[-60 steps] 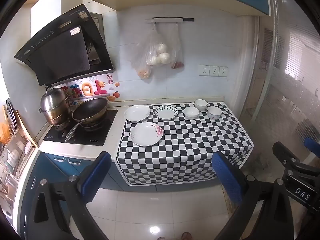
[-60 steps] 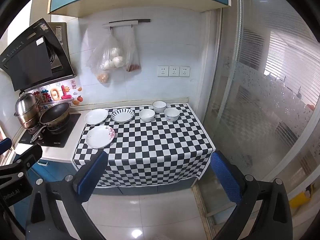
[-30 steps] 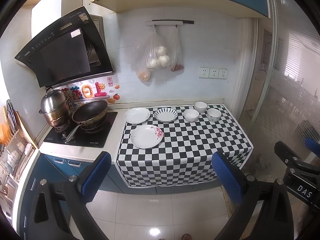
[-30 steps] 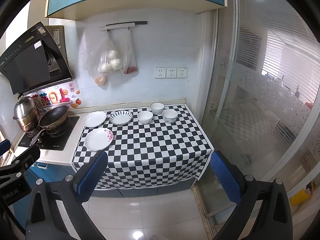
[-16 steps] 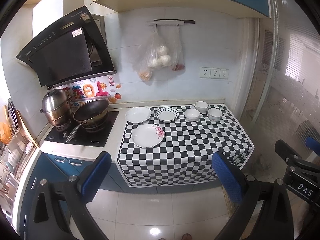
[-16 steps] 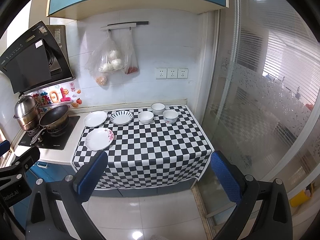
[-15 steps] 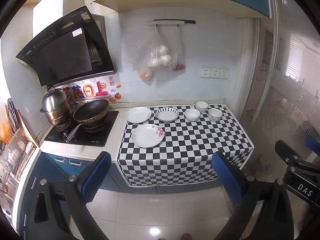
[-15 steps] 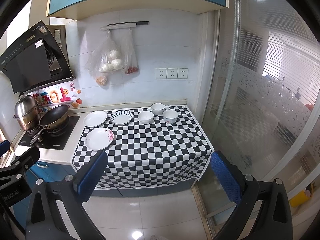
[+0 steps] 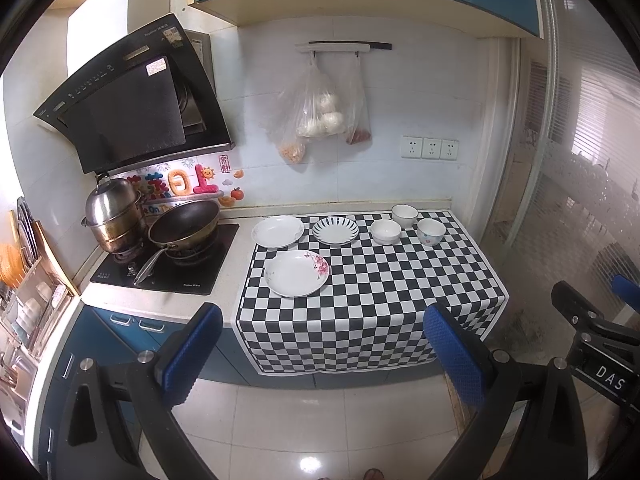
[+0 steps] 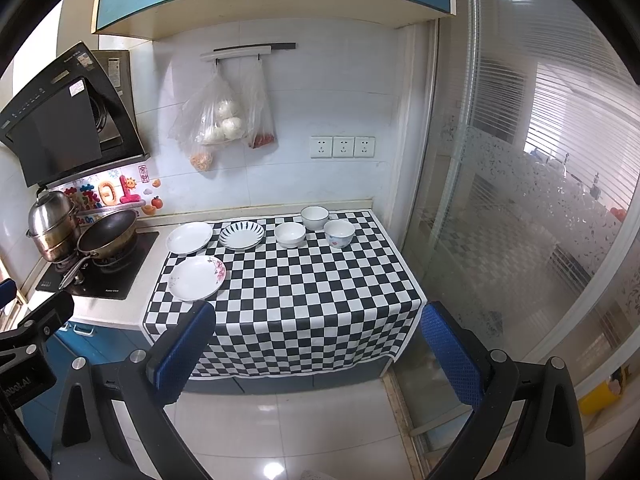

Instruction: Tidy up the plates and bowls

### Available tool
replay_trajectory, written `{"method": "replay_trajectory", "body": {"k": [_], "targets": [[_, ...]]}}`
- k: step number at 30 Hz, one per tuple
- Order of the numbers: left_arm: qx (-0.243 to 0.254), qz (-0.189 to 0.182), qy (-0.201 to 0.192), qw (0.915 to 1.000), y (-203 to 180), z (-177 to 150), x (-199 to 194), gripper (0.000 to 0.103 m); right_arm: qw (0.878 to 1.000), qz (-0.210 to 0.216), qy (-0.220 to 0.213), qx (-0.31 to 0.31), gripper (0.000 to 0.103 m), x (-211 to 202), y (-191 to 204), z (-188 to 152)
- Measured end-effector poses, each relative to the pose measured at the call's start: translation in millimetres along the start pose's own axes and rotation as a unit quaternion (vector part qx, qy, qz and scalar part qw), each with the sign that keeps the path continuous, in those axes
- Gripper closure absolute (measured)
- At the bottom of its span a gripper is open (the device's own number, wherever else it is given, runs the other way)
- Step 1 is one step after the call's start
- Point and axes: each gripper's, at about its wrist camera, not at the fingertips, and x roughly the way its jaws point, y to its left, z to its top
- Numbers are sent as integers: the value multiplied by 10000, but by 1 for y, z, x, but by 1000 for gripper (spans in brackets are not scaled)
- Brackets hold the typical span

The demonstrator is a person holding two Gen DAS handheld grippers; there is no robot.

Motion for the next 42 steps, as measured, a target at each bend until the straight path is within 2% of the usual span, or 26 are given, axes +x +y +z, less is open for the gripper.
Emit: {"method": "replay_trajectory", "body": {"k": [42], "targets": [[23,117,10,9999,-3,5,7,0,10000,82,55,19,0,10,-4,4]]}}
